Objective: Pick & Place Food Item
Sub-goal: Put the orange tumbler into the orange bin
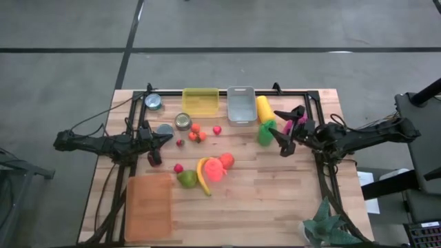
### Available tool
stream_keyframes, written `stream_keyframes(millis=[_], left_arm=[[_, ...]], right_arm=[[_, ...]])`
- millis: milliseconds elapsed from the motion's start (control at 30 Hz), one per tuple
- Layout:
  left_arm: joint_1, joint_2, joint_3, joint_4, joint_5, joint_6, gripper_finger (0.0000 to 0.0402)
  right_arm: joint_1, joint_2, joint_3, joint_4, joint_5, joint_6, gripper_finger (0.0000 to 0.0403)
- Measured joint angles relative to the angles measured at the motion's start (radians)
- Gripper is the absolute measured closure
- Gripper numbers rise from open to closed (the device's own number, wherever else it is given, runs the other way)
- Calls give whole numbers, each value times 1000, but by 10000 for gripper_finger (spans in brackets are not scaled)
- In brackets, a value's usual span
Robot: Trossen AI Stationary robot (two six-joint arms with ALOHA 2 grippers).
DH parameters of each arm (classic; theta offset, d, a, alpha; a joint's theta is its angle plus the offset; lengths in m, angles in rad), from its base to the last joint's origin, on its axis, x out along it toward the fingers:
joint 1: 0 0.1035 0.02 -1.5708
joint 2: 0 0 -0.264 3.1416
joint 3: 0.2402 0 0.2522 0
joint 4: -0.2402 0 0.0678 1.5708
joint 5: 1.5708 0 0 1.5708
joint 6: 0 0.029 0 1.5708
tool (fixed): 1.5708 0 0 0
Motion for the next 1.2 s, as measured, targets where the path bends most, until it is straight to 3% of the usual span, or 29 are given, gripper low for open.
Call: stream_keyframes(millis=[533, 1200], left_arm=[[0, 0, 0, 0, 0, 0, 401], [0, 0, 0, 0, 0, 0, 401]], right_arm=[[0, 110, 0, 0, 0, -11, 75], [0, 103, -1, 3, 1, 71, 75]])
